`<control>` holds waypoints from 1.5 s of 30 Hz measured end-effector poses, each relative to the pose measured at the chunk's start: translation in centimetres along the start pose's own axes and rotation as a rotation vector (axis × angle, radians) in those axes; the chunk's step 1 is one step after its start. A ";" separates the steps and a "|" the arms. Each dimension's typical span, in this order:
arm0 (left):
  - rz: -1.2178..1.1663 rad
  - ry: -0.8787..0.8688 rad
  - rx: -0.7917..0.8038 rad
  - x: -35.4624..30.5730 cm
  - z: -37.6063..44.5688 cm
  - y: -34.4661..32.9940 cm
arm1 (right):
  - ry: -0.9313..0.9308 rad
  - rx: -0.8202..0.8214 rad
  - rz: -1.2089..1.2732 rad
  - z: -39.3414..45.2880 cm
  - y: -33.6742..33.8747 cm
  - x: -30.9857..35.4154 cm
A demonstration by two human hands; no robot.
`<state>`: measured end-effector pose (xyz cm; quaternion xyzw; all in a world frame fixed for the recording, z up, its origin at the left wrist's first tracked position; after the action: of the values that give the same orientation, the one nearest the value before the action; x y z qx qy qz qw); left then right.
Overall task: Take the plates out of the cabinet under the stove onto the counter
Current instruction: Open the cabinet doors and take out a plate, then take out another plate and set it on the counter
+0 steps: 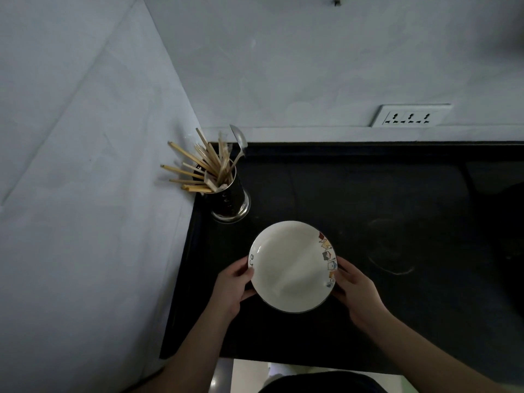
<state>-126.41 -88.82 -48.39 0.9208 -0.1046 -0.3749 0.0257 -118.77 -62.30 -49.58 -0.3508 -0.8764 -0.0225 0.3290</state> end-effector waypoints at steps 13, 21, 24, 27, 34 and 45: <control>0.047 0.022 -0.061 0.0 0.2 -0.1 | 0.041 -0.071 -0.029 0.0 -0.1 0.3; 0.166 -0.069 -0.095 -1.3 0.6 0.4 | 0.190 -0.054 -0.277 0.4 -1.0 1.7; 0.307 -0.115 -0.123 -1.4 1.0 0.5 | 0.300 -0.054 -0.529 0.3 -1.2 2.1; 0.472 -0.171 -0.150 -1.4 1.3 0.5 | 0.356 -0.059 -0.694 -0.1 -1.5 2.6; 1.019 -0.526 -0.481 -4.4 -1.9 0.2 | 0.287 -0.121 -1.025 -1.1 -1.2 4.2; 1.567 -1.124 -0.208 -4.7 -7.8 -6.8 | 0.725 -0.263 -1.636 -10.2 0.7 1.3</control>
<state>-123.06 -81.46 -40.40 0.2693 -0.6518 -0.6442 0.2959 -113.32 -63.70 -40.98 0.3760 -0.6849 -0.4584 0.4235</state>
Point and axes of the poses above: each hand's wrist, its own z-axis towards the middle knuckle, its own y-axis out of the back of the hand, x = y × z, the point moved 6 cm from there along z, towards the middle knuckle, and after that the axes turned 12 degrees about z, right-handed, at the moved point
